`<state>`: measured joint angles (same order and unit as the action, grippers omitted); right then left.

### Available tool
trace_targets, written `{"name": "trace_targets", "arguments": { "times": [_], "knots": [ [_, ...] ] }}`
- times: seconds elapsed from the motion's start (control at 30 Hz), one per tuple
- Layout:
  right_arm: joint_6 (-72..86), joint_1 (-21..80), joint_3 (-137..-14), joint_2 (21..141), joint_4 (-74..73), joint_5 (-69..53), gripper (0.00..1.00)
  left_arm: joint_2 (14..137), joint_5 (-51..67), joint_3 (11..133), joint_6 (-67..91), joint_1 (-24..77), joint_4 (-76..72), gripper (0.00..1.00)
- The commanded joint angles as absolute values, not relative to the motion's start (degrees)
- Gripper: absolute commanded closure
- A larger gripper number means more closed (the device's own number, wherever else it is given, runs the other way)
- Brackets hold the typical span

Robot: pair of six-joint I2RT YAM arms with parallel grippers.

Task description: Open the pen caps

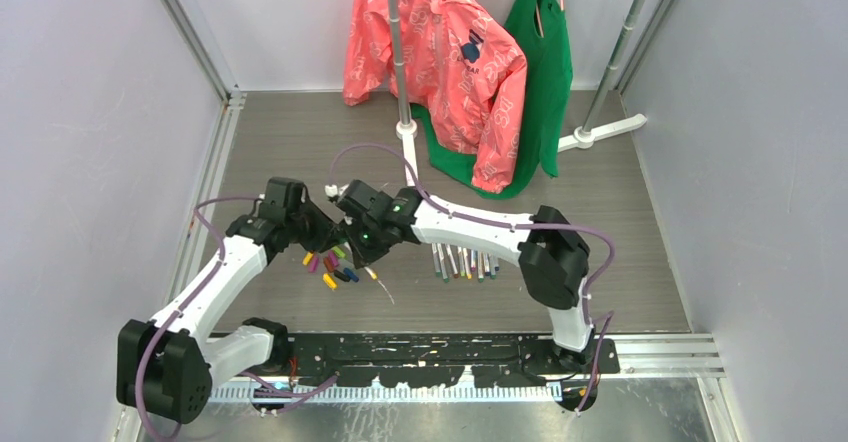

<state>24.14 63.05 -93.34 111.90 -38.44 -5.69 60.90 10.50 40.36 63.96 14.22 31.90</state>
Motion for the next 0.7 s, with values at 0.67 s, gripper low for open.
{"name": "trace_targets", "arguments": {
  "times": [0.67],
  "knots": [
    [27.53,65.08,-56.13,88.71,-23.62,-2.49,0.99,67.65,4.60,44.59,73.51,14.28,22.77,1.00]
  ]
}}
